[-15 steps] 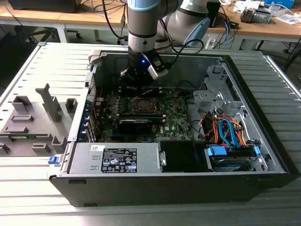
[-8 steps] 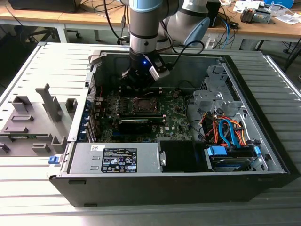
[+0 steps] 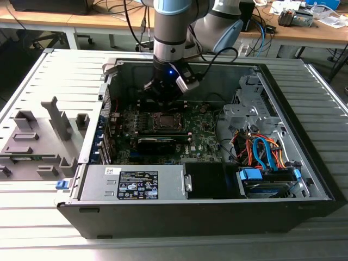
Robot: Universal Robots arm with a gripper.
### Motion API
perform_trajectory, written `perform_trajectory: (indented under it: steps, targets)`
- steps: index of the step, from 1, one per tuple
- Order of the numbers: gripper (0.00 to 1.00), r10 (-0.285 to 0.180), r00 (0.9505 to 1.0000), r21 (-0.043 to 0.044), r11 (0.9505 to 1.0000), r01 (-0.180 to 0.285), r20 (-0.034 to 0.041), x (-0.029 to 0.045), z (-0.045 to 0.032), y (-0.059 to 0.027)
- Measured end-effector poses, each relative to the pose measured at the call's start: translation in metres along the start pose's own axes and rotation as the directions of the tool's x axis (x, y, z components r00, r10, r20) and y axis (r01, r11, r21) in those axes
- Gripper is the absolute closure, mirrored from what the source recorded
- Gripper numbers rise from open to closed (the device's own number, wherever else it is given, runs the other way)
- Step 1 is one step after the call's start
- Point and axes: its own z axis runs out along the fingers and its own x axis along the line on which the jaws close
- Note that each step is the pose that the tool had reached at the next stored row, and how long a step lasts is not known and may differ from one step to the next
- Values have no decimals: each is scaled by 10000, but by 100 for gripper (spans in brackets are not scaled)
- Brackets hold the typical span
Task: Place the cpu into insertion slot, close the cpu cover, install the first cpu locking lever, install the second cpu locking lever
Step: 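Install the first cpu locking lever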
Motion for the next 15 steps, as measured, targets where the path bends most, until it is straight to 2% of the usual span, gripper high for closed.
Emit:
perform_trajectory:
  steps: [7, 10, 15]
  targets:
    - [89, 2, 10000, 111, 9999, -2, -20, -61, 37, 2]
    - [89, 5, 10000, 217, 9998, -4, -38, -109, 56, -4]
    - [89, 7, 10000, 275, 9996, -6, -47, -145, 64, -9]
